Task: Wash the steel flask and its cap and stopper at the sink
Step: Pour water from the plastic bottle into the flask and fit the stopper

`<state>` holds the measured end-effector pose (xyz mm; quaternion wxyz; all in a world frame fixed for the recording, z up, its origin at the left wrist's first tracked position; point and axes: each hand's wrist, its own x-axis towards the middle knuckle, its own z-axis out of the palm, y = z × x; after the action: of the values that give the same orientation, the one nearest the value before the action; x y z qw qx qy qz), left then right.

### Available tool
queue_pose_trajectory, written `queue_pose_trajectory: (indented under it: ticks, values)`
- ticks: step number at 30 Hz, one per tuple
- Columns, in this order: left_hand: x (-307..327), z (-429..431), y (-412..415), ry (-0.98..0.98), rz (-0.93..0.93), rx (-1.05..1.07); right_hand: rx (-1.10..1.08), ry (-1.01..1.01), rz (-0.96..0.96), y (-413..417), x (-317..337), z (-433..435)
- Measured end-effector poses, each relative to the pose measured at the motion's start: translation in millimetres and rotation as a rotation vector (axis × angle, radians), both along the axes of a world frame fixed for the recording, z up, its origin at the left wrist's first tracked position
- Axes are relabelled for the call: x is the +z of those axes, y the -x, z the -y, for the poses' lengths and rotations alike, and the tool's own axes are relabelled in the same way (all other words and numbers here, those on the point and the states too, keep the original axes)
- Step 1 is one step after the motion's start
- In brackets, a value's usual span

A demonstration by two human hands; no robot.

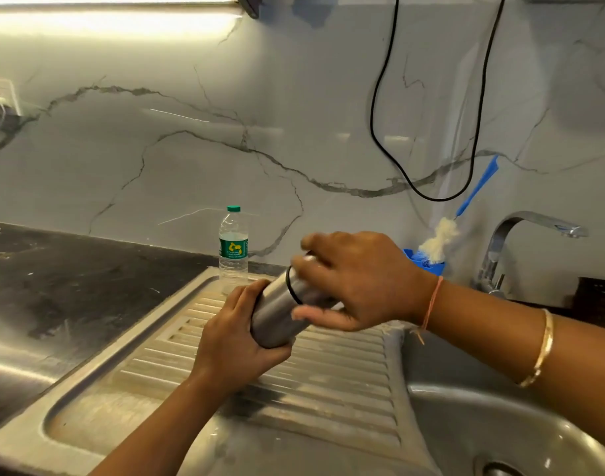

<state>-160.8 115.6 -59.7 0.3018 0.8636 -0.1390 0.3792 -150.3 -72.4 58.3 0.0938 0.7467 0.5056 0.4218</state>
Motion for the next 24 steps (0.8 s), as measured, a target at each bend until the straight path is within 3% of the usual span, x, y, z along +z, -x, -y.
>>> queue_pose_trajectory:
  ticks: [2,6,12,17,19,22,24]
  values:
    - [-1.4,2.3,1.5,0.009,0.003,-0.027,0.082,0.075,0.12,-5.7,-4.5,0.3]
    - [-3.0,7.3,2.6,0.064,0.003,-0.001,0.038,-0.064,-0.004,-2.0,-4.0,-14.1]
    - [1.6,3.3,3.1,0.048,0.028,0.014,0.065,-0.028,-0.018,-5.8,1.0,-9.7]
    - [-0.7,5.2,3.9,0.127,-0.001,0.049,-0.129,-0.274,-0.154,-1.0,2.2,-30.9]
    - [-0.3,7.1,4.8,0.228,-0.037,0.045,-0.039,-0.392,-0.451,-3.5,4.7,-31.0]
    - [2.3,9.0,3.1,0.469,-0.094,-0.012,0.197,-0.59,-1.236,-1.4,-4.4,-29.5]
    - [5.1,8.7,1.4,0.618,-0.127,-0.059,0.153,-0.556,-1.458,-0.6,-25.0,-36.0]
